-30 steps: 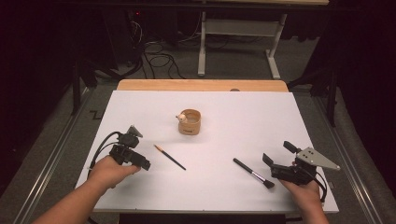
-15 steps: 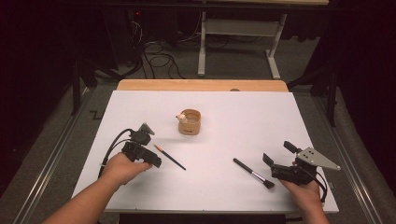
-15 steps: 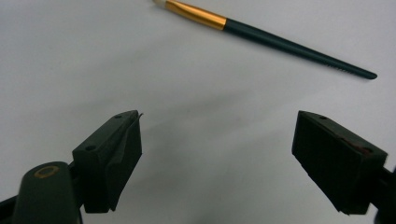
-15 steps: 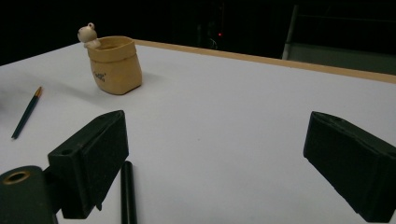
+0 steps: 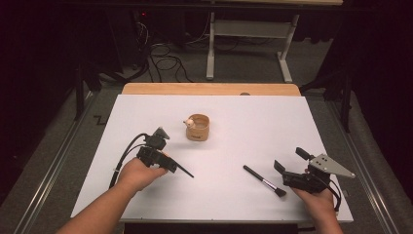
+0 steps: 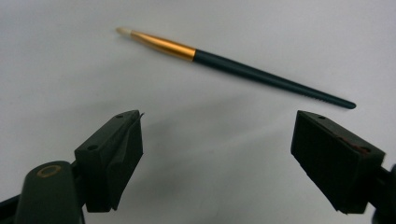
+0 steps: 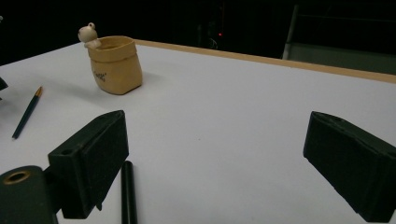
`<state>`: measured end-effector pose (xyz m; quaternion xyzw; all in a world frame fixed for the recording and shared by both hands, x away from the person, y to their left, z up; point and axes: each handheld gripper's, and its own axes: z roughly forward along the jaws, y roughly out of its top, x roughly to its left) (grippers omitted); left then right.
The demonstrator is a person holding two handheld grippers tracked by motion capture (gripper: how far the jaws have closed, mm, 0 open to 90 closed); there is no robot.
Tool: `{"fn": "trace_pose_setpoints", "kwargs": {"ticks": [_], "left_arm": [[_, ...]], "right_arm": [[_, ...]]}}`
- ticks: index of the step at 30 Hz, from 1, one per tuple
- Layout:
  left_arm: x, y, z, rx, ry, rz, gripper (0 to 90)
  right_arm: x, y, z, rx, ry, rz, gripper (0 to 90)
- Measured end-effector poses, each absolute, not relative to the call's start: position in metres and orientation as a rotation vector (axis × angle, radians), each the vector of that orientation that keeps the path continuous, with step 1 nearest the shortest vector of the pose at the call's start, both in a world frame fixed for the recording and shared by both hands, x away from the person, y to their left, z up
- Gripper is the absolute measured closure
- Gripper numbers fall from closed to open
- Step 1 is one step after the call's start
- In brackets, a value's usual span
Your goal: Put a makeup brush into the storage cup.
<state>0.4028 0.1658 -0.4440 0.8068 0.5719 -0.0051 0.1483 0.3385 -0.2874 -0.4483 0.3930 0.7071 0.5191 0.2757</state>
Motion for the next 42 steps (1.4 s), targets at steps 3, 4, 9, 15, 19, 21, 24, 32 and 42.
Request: {"fn": "trace_pose_setpoints", "kwargs": {"ticks": [3,4,9,15,19,21,24,32,42], "left_arm": [[0.406,0.160,-0.444,2.311,1.638,0.003,18.8],[0.406,0.160,-0.444,2.311,1.638,0.003,19.2],[0.410,0.154,-0.447,2.322,1.638,0.014,20.0],[0.416,0.150,-0.451,2.313,1.662,0.041,20.1],[0.420,0.147,-0.453,2.314,1.671,0.054,20.2],[0.421,0.145,-0.454,2.316,1.674,0.057,20.4],[0.422,0.143,-0.456,2.320,1.683,0.063,20.6],[0.425,0.142,-0.458,2.304,1.714,0.066,21.3],[0.428,0.139,-0.458,2.294,1.724,0.063,21.4]], "right_arm": [[0.338,-0.288,-0.448,1.057,1.901,1.395,7.7],[0.338,-0.288,-0.448,1.057,1.901,1.395,7.7],[0.339,-0.287,-0.449,1.062,1.905,1.394,7.9],[0.339,-0.288,-0.449,1.058,1.904,1.395,7.9],[0.339,-0.288,-0.449,1.061,1.903,1.395,7.9],[0.339,-0.288,-0.449,1.062,1.903,1.397,7.9],[0.339,-0.289,-0.449,1.063,1.902,1.397,7.9],[0.339,-0.289,-0.449,1.062,1.902,1.397,7.9],[0.339,-0.289,-0.449,1.064,1.900,1.396,7.9]]}}
